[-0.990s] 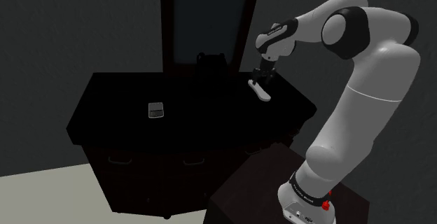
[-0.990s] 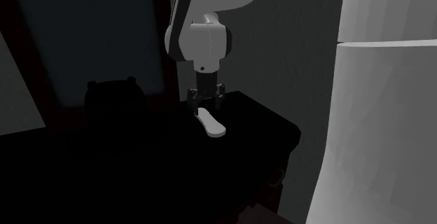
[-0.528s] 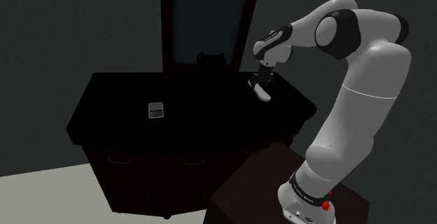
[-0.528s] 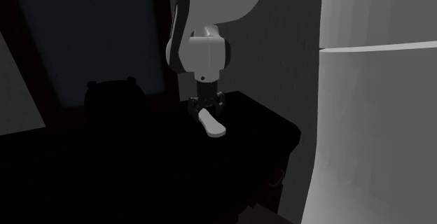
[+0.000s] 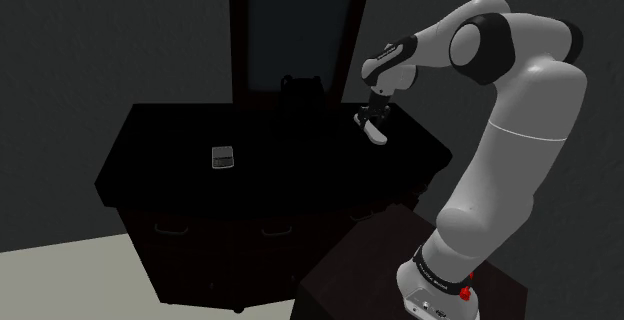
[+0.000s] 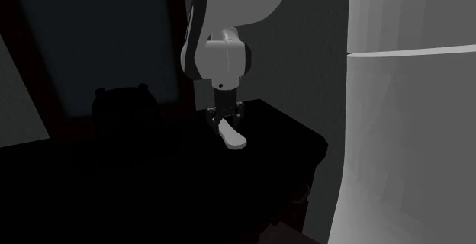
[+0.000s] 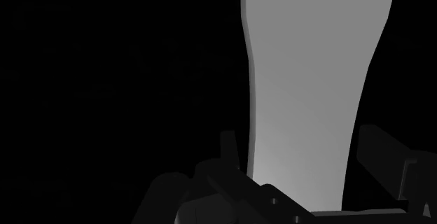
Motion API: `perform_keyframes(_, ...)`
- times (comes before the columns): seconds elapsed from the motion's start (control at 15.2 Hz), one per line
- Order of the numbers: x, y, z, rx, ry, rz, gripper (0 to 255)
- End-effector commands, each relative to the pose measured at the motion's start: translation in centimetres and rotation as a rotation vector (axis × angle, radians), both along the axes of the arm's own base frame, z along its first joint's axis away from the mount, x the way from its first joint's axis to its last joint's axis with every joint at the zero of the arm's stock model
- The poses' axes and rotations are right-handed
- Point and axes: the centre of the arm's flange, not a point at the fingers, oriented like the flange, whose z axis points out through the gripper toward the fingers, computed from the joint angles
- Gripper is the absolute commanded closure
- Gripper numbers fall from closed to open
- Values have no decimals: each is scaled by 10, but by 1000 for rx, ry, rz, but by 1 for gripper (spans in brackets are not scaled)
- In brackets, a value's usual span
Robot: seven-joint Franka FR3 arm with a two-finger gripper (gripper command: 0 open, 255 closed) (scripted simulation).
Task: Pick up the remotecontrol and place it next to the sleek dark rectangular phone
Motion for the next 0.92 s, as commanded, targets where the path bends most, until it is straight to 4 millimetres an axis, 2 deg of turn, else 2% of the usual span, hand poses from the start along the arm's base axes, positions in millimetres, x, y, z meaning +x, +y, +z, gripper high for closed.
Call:
perform_keyframes(0.0,0,0,0,0,0,0,255)
perform_keyframes(0.46,0,0,0,0,0,0,255)
perform_keyframes(0.86,0,0,32,0,0,0,255)
